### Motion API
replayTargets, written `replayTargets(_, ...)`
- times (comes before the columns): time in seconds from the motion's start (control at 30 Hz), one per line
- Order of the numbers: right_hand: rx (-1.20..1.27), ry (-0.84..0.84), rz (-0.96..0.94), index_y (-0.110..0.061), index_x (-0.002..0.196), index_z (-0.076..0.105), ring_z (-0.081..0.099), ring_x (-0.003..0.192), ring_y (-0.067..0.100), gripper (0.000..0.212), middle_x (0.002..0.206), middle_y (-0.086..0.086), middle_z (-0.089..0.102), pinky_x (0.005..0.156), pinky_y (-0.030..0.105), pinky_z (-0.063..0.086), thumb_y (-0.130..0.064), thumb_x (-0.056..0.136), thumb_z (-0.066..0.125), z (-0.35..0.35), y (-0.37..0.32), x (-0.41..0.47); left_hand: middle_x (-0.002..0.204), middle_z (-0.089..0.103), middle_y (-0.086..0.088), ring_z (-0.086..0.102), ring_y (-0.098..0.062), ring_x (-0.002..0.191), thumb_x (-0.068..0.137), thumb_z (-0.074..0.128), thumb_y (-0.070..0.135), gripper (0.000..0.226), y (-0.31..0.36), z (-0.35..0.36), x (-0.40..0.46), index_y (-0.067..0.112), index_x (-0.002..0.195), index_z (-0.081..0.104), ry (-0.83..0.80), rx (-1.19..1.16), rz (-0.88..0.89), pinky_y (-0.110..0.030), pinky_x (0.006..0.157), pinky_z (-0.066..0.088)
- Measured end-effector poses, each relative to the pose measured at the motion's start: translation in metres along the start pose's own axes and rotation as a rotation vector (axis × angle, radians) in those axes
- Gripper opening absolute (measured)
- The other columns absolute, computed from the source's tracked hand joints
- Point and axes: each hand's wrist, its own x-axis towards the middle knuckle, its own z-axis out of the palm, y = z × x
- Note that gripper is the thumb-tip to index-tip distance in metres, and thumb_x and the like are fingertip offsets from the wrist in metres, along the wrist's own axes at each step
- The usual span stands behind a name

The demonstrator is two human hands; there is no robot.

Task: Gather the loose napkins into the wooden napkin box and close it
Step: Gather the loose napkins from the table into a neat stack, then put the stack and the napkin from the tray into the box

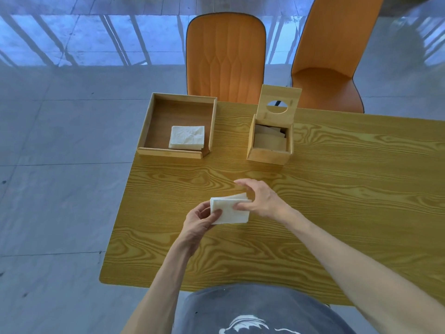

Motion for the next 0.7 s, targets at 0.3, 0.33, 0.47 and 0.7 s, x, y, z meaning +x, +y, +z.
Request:
replayTargets(0.3, 0.068, 0.186, -0.028, -0.025, 0.093, 0.073, 0.062, 0.077, 0.005, 0.018, 0.083, -0.016, 0.069, 0.076, 0.028, 0.051, -0.023, 0.076, 0.079, -0.019, 0.029, -0.042, 0.103, 0.073, 0.001, 0.066, -0.01, 0.093, 0.086, 0.074, 0.016, 0.021, 0.023, 0.034, 0.004, 0.019, 0.105, 0.068, -0.218, 0.28, 0.103, -0.017, 0.079, 0.051)
replayTargets(0.33, 0.038, 0.219, -0.046, -0.024, 0.094, 0.072, 0.061, 0.078, 0.005, 0.018, 0.084, -0.016, 0.069, 0.076, 0.028, 0.051, -0.023, 0.077, 0.079, -0.018, 0.032, -0.045, 0.104, 0.072, 0.003, 0.066, -0.011, 0.095, 0.084, 0.076, 0.017, 0.023, 0.024, 0.037, 0.005, 0.021, 0.106, 0.068, -0.23, 0.342, 0.119, -0.019, 0.081, 0.052)
replayTargets(0.47, -0.125, 0.252, -0.091, -0.021, 0.104, 0.072, 0.063, 0.09, 0.01, 0.026, 0.099, -0.008, 0.072, 0.081, 0.027, 0.05, -0.025, 0.079, 0.078, -0.01, 0.048, -0.053, 0.111, 0.07, 0.006, 0.063, -0.01, 0.108, 0.079, 0.076, 0.01, 0.039, 0.021, 0.047, 0.012, 0.028, 0.112, 0.067, -0.225, 0.673, 0.201, -0.023, 0.088, 0.045)
replayTargets(0.7, -0.159, 0.339, -0.1, -0.02, 0.099, 0.074, 0.065, 0.083, 0.011, 0.017, 0.095, -0.005, 0.074, 0.073, 0.024, 0.047, -0.023, 0.082, 0.075, -0.005, 0.06, -0.054, 0.102, 0.071, 0.006, 0.062, -0.01, 0.101, 0.078, 0.076, 0.009, 0.027, 0.013, 0.055, 0.016, 0.023, 0.1, 0.073, -0.066, 0.861, 0.324, -0.027, 0.088, 0.044)
